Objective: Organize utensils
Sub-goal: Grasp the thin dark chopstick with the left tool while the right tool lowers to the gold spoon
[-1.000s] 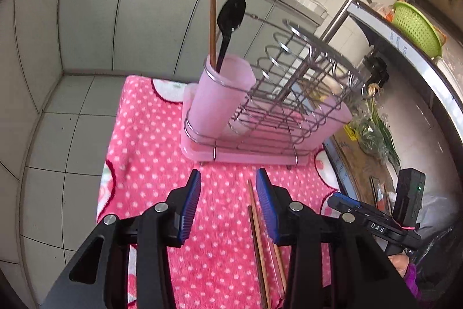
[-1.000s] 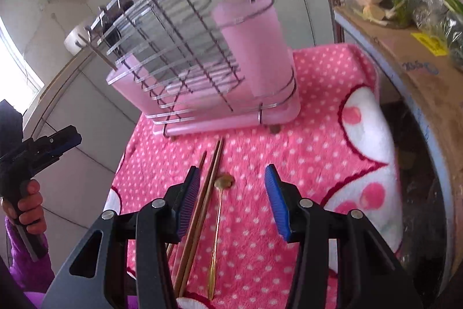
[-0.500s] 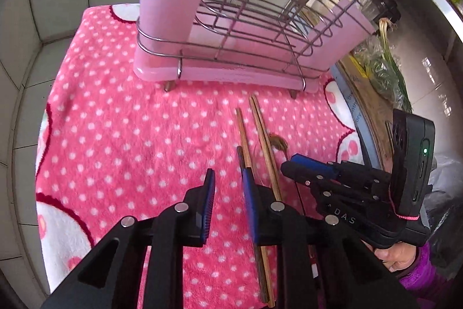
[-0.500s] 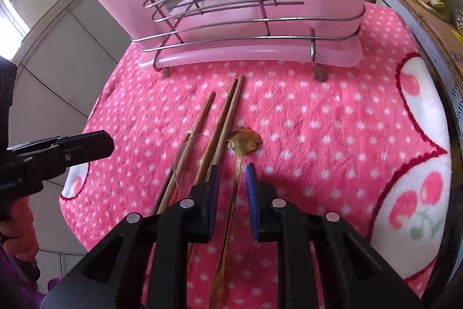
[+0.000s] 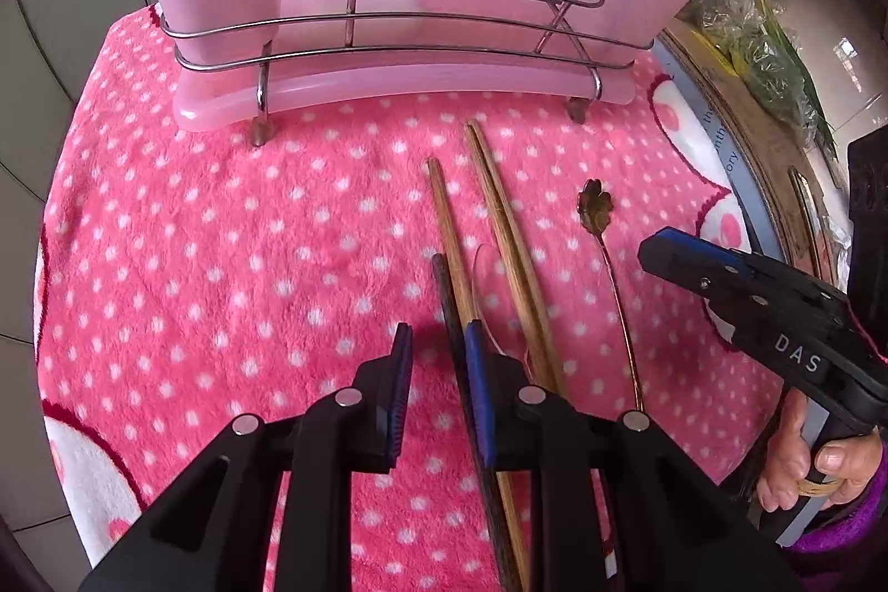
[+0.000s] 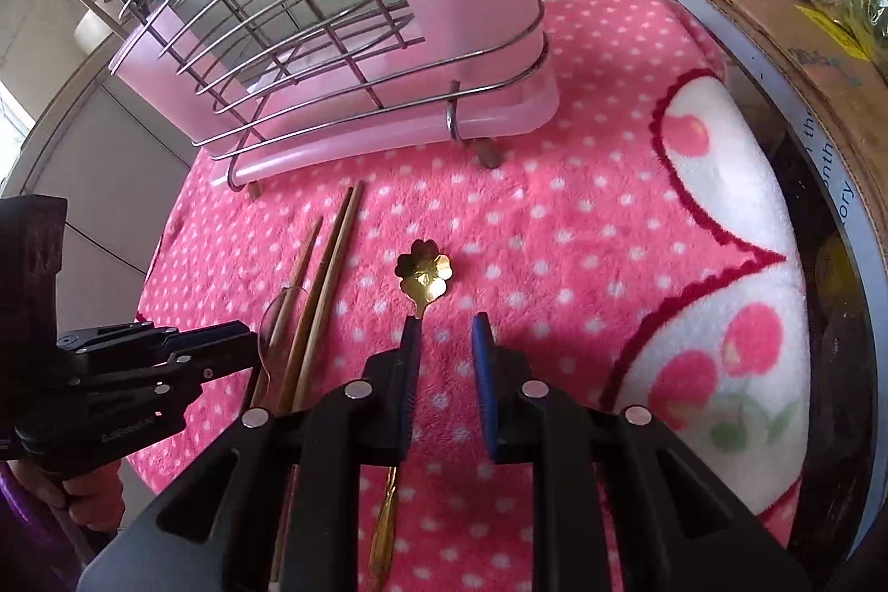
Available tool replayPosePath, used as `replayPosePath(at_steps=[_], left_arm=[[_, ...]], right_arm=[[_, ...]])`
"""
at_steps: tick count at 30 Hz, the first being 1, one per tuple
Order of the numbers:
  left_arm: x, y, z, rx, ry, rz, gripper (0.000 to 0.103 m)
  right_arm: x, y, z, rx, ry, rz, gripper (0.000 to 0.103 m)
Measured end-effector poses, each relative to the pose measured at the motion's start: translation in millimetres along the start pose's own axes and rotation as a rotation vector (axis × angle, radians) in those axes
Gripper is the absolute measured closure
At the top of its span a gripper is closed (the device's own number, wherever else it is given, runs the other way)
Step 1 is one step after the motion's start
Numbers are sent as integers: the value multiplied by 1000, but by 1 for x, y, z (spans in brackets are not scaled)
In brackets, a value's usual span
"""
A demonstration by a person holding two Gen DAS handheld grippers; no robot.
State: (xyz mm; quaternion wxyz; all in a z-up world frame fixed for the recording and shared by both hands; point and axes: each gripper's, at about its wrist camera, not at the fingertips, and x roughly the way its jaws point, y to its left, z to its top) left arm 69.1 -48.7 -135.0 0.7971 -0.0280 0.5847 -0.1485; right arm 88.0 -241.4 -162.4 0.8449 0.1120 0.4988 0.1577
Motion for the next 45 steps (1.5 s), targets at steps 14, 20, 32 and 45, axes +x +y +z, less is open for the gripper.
replayPosePath(at_steps=[14,20,32,45], left_arm=[[11,-10,3,58,36,110,94],[-4,23,11,-47,7,111,99],[-3,60,32,-132,93,26,96],[14,47,50,-105,148,82,99]], right_arm=[[-4,-1,-2,0,6,52,84],[-5,-6,-3,7,14,56,84],[-10,-5,2,18,36,99,84],[-6,-14,12,52,75,136,84]])
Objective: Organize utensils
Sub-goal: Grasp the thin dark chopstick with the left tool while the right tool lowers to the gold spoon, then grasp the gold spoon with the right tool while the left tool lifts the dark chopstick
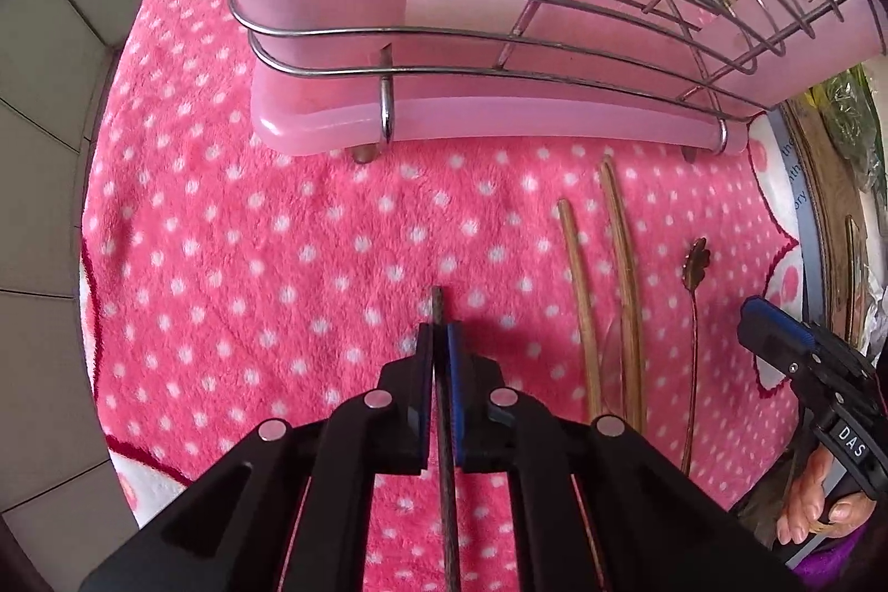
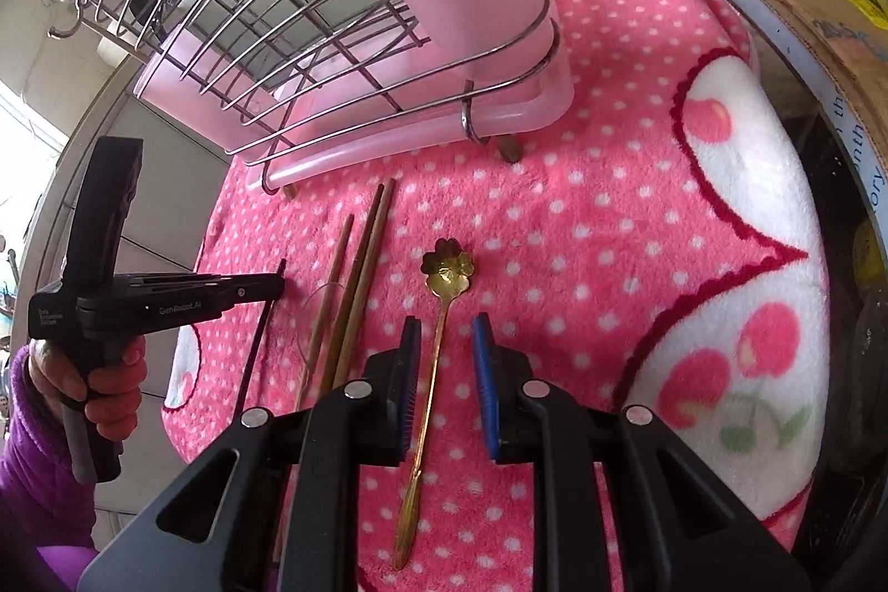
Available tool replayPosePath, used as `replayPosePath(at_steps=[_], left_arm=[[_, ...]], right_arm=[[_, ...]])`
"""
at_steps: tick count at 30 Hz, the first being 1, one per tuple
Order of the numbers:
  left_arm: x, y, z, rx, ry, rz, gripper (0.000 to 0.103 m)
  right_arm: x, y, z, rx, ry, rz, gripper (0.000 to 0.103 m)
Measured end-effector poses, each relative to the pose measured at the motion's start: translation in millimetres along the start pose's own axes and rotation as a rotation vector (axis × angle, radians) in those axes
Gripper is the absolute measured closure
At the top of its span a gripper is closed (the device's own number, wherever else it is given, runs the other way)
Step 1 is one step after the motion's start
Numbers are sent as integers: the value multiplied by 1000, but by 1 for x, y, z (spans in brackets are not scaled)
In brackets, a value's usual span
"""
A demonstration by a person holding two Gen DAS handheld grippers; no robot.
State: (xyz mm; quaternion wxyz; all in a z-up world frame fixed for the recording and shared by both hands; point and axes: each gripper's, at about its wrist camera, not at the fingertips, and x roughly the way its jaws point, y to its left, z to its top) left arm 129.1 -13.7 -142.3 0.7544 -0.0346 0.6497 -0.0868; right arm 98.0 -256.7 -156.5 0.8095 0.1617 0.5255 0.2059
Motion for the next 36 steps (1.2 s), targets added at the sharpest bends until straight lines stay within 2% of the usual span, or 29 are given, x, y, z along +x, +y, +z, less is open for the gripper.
replayPosePath(at_steps=[4,6,9,14,20,22,23,28,36], left_arm=[[-17,7,-7,-26,-65,-48,99],[-27,12,-12,-37,-94,-69,99],[-42,14,-15,-39,-141,-93,99],[-59,22,-25,-56,-194,-124,99],[-67,35,-28,-70,-213,-148,99],[-70,40,-29,-74,-218,-155,99],[-71,42,-29,-78,-220,-155,99],[-69,42,-29,-89,-227,-160,99],[-82,45,-30,-97,-267,-190,99]], right_arm=[[6,-2,9,8,31,0,81],[10,1,15,2,35,-6,68],[17,11,24,-51,37,-30,64],[35,25,30,-166,36,-134,64],[46,38,27,-258,10,-188,64],[47,39,25,-268,3,-185,68],[48,42,23,-274,2,-195,77],[43,41,21,-257,-12,-172,77],[3,37,18,-201,-93,-119,77]])
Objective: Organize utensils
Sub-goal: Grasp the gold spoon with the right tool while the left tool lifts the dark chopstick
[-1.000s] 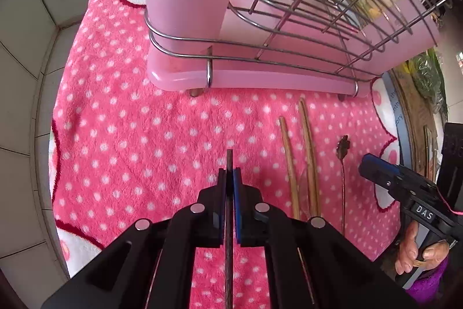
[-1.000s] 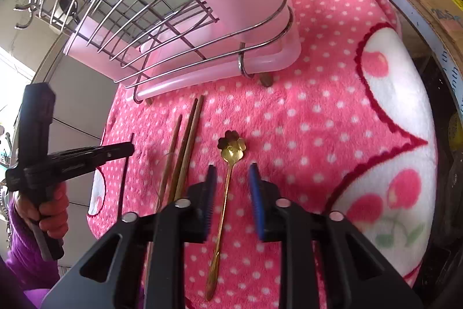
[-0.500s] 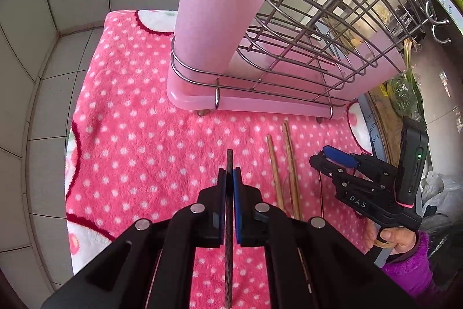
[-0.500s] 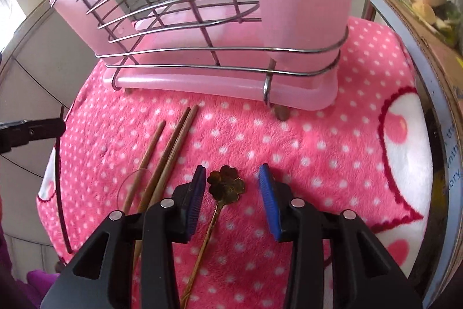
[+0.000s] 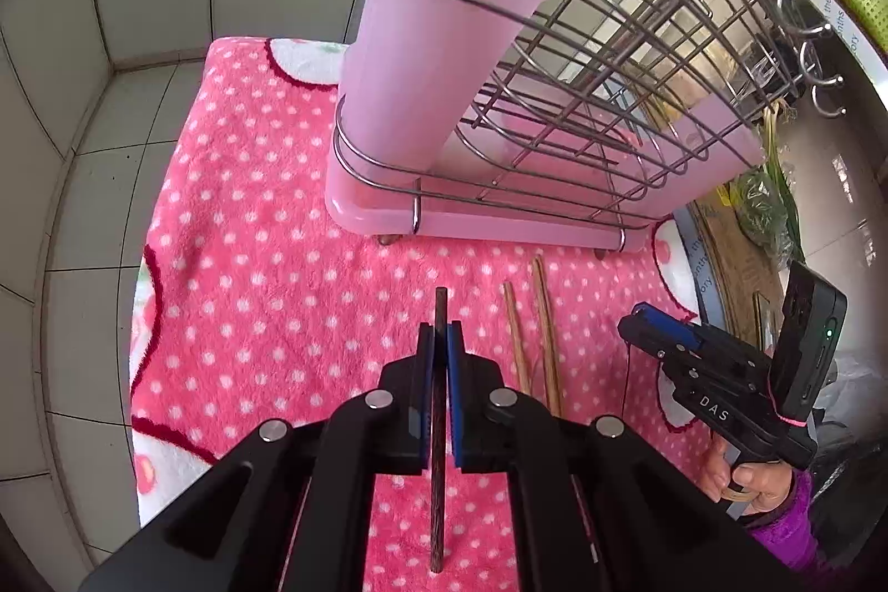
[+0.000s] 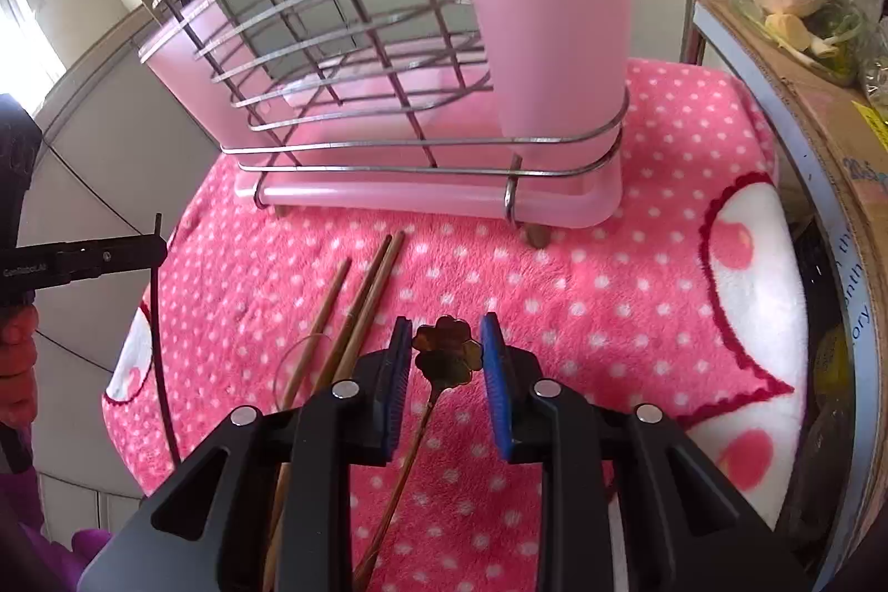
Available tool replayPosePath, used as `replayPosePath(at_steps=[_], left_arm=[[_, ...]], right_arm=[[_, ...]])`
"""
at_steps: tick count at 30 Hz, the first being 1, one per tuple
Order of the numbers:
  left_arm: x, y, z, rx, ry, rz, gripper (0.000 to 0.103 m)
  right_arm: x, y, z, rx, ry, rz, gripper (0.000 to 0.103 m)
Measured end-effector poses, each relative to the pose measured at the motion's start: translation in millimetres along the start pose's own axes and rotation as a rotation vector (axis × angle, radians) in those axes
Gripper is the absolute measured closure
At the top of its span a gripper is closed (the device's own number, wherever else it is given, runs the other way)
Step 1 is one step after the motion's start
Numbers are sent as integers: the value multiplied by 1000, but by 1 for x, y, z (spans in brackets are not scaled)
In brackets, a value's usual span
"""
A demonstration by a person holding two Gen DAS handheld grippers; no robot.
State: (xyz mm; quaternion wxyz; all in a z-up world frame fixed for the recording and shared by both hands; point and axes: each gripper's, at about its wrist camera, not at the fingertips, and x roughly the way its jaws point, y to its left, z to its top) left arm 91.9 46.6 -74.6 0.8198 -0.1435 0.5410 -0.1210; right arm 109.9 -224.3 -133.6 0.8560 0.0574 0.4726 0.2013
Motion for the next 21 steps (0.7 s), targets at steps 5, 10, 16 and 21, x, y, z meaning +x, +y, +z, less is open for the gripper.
replayPosePath(at_steps=[5,10,16,21], left_arm=[[-13,0,4,-6,-42,-18,99],[-22,-5,5,14,-91,-7,99],[-26,-9,3,18,-118,-19,99],[-36,-15,3,33,-156,-36,99]], right_arm=[[-17,3,3,14,-45,18,77],[-22,8,3,14,-67,23,78],[-33,14,0,0,-120,11,78],[-43,15,-3,4,-156,22,78]])
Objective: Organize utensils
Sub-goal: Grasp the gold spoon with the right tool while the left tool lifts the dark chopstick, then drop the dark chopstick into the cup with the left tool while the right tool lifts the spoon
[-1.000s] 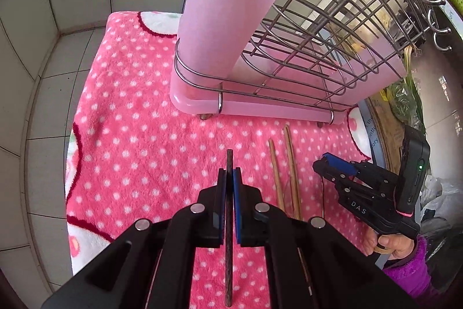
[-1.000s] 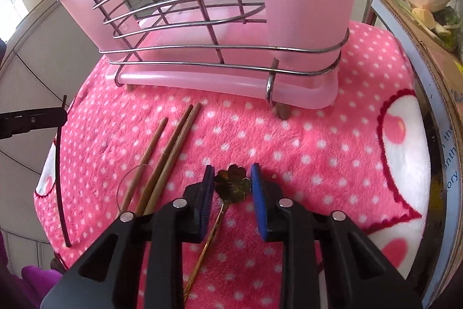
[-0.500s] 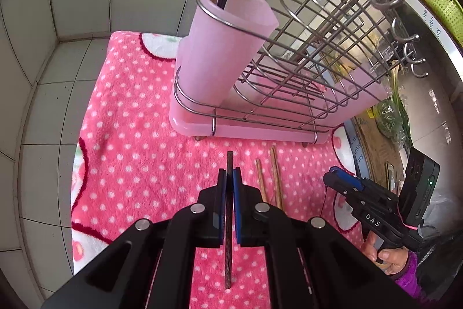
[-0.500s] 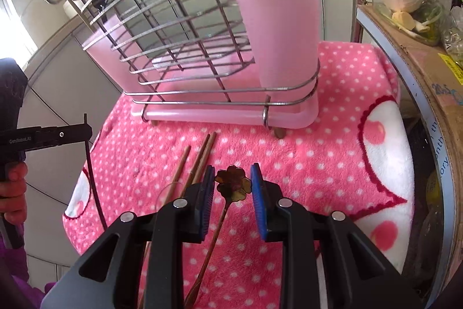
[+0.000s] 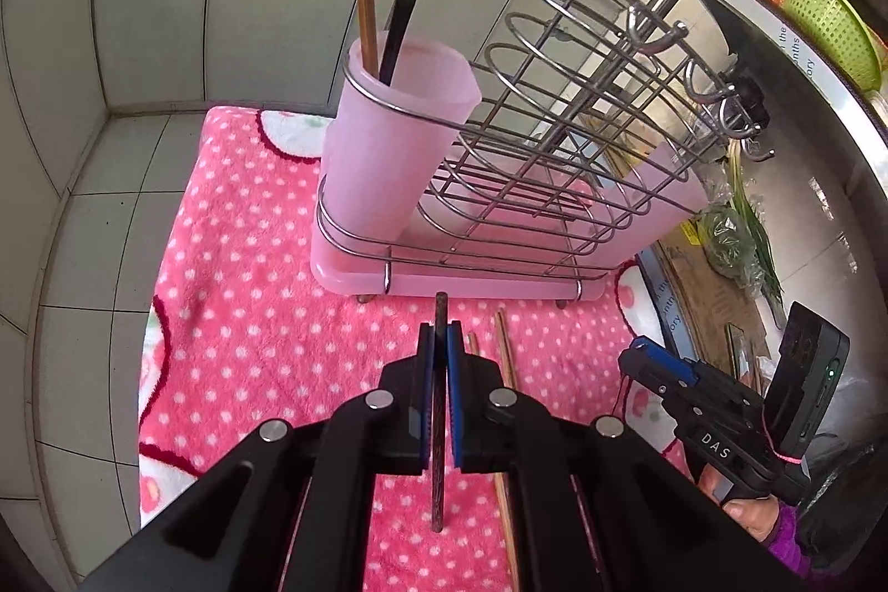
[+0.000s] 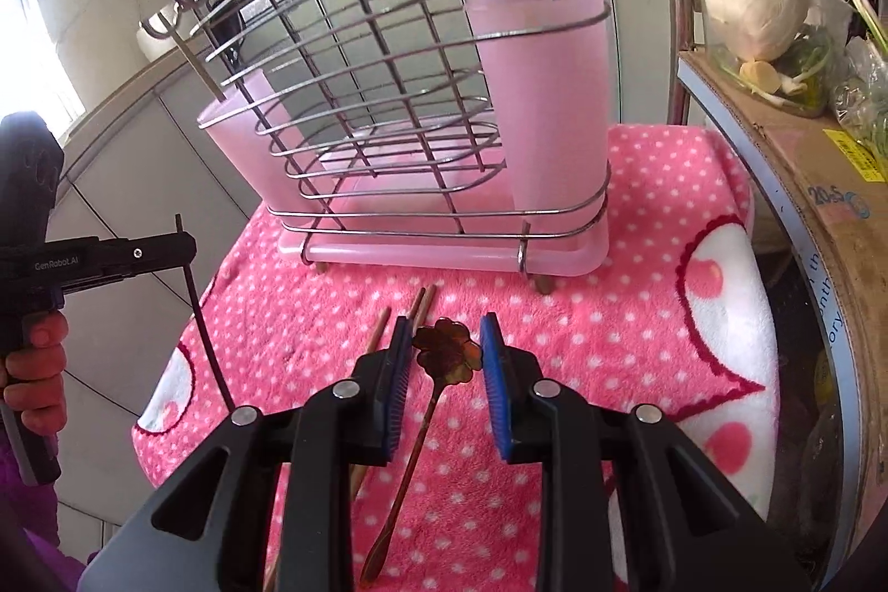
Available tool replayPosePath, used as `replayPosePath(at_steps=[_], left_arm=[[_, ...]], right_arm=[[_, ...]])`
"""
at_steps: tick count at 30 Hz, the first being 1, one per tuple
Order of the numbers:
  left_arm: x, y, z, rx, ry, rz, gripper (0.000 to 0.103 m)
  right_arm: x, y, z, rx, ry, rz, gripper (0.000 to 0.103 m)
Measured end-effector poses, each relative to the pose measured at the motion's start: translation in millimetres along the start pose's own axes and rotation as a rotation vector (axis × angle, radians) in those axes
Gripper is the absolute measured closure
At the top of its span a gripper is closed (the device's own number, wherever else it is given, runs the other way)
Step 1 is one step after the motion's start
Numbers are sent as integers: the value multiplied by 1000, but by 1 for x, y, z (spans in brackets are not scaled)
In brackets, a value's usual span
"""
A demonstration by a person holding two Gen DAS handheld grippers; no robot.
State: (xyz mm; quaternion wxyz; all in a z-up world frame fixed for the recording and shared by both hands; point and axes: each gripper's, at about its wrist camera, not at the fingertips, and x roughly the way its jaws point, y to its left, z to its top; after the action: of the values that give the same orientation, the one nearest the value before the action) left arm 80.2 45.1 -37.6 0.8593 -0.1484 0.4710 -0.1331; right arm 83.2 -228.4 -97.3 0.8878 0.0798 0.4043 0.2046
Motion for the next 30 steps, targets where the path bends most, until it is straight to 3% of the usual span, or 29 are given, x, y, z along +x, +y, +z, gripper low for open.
replayPosePath(at_steps=[30], left_arm=[[-62,-20,14,61,-222,7,99]], right_arm=[[-50,12,12,-32,-159,-14,78]])
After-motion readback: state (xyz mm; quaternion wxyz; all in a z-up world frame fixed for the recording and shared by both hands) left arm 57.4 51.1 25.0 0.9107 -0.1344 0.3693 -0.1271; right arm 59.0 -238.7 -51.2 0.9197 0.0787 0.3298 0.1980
